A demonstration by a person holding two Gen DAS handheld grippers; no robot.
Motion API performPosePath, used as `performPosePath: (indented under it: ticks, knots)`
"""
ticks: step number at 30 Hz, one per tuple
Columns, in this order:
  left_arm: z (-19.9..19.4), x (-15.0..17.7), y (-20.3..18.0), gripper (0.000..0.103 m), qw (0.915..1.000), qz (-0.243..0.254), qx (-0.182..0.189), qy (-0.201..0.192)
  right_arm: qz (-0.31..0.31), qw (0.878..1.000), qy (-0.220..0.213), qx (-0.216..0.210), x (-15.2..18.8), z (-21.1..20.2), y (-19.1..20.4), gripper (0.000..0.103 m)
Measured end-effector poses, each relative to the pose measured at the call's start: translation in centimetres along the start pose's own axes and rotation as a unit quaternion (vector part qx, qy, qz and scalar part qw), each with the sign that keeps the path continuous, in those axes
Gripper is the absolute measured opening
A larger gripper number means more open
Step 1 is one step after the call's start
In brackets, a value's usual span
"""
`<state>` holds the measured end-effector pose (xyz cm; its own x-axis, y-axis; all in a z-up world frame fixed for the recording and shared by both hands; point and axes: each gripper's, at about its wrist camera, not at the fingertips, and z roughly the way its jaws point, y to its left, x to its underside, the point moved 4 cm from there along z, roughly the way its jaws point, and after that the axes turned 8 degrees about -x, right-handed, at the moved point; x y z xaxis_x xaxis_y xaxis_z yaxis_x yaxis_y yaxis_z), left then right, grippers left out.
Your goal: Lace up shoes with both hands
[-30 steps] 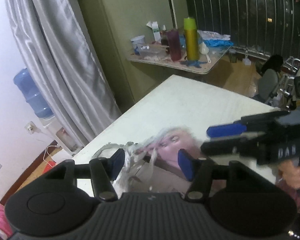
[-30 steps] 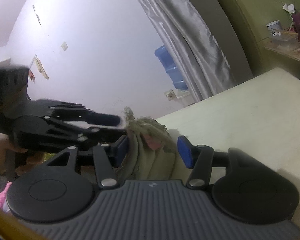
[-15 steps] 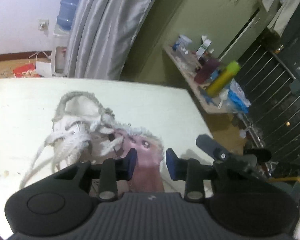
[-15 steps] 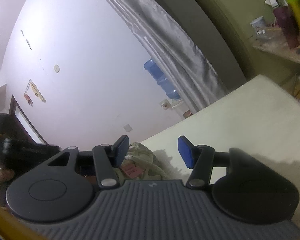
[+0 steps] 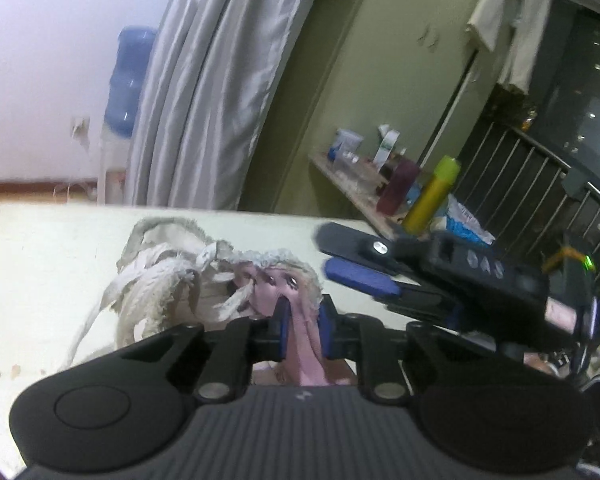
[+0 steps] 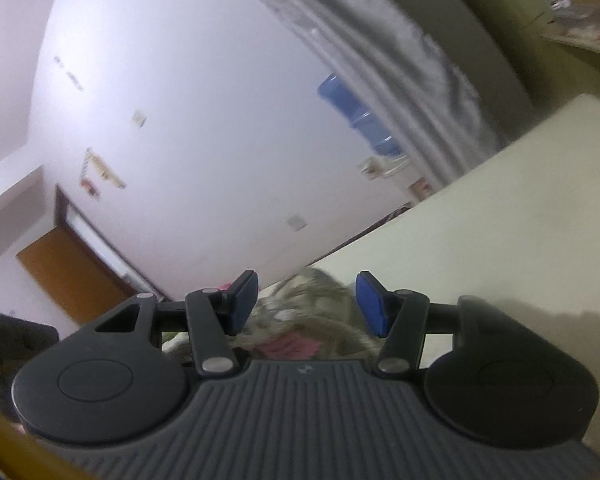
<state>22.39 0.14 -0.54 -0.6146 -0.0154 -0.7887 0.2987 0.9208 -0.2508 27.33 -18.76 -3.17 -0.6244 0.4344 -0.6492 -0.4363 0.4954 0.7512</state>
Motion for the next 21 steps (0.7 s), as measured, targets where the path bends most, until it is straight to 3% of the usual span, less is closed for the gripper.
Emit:
performPosePath:
  ticks: [5,8,12,15,18,21]
  knots:
    - [0.0,0.1,0.0,0.015,0.9999,-0.003,0.012,-0.008,0.035,0.998,0.026,-0.041,0.3,2.1,0.1,0.053]
    - [0.0,0.2,0.3,0.015,0.9998,-0.004,0.016,-0.008,0.034,0.998,0.025,-0.039,0.4,2.9,0.3,0.05]
    - [0.1,0.2,0.4,0.017,0.9997,-0.003,0.022,-0.007,0.056,0.997,0.031,-0.051,0.8,3.4,0.2,0.037]
    - [0.1,0.2,0.4,0.022,0.9997,0.015,0.019,-0.001,0.053,0.997,0.024,-0.05,0.8,2.8,0.3,0.037]
    - [-0.9,0.3,-0.6,0.03,0.9967,0.082,0.002,-0.001,0.05,0.997,0.021,-0.047,0.6,2.4,0.3,0.038]
    - [-2.4,0.6,-2.1,0.037,0.985,0.168,-0.038,-0.012,0.049,0.998,0.018,-0.045,0.5,2.1,0.1,0.039]
